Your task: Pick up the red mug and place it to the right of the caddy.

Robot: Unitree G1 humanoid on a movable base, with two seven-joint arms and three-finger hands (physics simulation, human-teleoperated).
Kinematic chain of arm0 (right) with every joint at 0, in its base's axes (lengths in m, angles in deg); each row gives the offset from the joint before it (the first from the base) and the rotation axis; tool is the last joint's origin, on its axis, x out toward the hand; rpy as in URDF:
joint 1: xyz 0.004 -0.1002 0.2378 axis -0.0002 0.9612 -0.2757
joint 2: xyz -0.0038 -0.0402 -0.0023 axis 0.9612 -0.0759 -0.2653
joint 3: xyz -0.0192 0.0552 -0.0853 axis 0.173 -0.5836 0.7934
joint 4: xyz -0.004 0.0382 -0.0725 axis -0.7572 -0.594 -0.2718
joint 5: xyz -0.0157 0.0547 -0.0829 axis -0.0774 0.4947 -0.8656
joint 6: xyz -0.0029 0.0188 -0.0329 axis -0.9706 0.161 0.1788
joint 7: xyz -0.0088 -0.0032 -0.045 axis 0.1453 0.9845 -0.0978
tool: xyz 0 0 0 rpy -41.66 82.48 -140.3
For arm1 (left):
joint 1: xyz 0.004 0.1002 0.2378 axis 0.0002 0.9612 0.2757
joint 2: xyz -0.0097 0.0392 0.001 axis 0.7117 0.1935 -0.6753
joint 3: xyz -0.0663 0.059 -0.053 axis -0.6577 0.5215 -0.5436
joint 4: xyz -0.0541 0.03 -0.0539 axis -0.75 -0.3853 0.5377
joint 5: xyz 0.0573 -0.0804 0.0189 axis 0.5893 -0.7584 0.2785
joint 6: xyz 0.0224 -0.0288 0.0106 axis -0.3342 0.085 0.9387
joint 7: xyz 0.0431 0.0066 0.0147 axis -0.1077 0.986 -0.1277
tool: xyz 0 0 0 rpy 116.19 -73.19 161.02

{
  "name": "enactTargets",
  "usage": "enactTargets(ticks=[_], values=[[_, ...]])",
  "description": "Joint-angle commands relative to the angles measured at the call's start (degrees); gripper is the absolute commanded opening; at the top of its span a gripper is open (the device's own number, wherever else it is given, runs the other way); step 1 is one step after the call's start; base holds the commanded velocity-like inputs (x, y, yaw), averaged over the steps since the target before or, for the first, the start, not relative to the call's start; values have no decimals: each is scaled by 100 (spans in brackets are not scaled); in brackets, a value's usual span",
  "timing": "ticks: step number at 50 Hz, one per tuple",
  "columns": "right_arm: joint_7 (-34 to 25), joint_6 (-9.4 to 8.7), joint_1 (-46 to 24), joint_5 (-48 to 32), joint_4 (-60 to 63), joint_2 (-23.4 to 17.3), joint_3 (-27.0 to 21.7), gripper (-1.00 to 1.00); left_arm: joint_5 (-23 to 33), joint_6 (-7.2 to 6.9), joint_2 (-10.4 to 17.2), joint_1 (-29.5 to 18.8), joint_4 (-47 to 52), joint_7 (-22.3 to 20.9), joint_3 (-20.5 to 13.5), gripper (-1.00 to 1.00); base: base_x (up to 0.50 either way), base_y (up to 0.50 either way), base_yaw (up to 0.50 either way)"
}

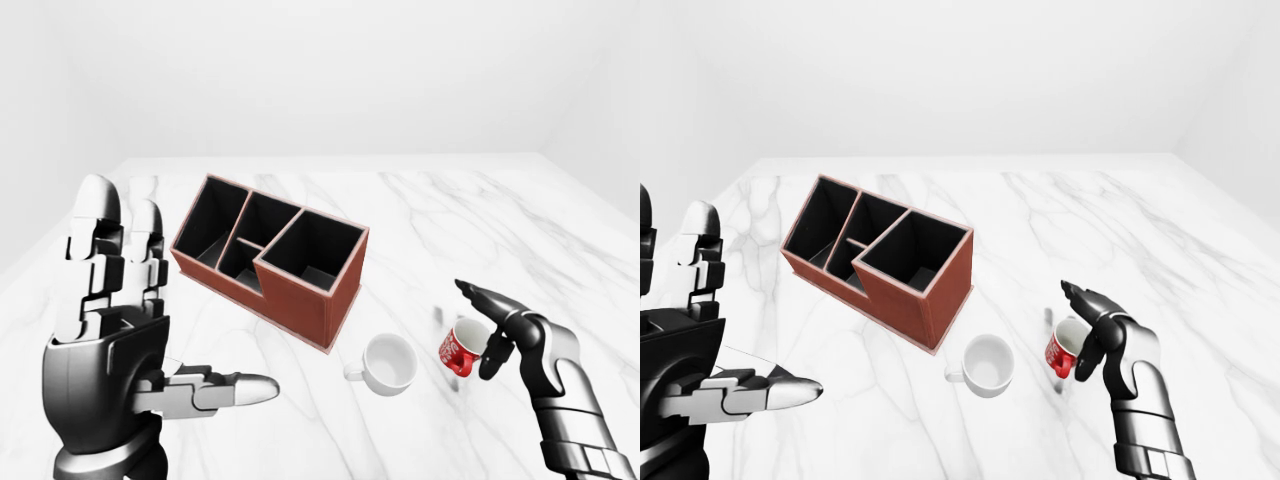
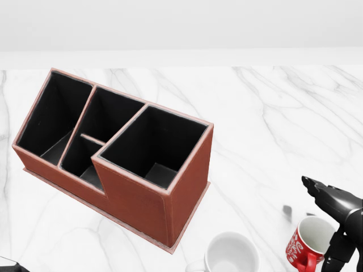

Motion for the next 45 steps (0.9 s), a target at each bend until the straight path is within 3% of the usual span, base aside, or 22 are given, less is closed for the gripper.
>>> enactTargets(ticks=[1, 37, 38, 39, 40, 45], values=[[0, 0, 56, -15, -168, -9, 28, 100, 5, 0, -18, -7, 0, -20, -14, 100, 0, 0, 0], [0, 10, -154, 79, -842, -88, 176, 98, 115, 0, -76, -24, 0, -80, 20, 100, 0, 0, 0], [0, 0, -150, 79, -821, -89, 176, 45, 125, 0, -77, -43, 0, -78, 23, 100, 0, 0, 0], [0, 0, -155, 87, -819, -91, 175, 15, 130, 0, -78, -47, 0, -79, 29, 100, 0, 0, 0], [0, 0, -151, 101, -769, -93, 164, -100, 143, 0, -75, -62, 0, -75, 41, 100, 0, 0, 0], [0, 0, -139, 84, -669, -116, 132, -100, 173, 0, -93, -57, 0, -96, 62, 100, 0, 0, 0]])
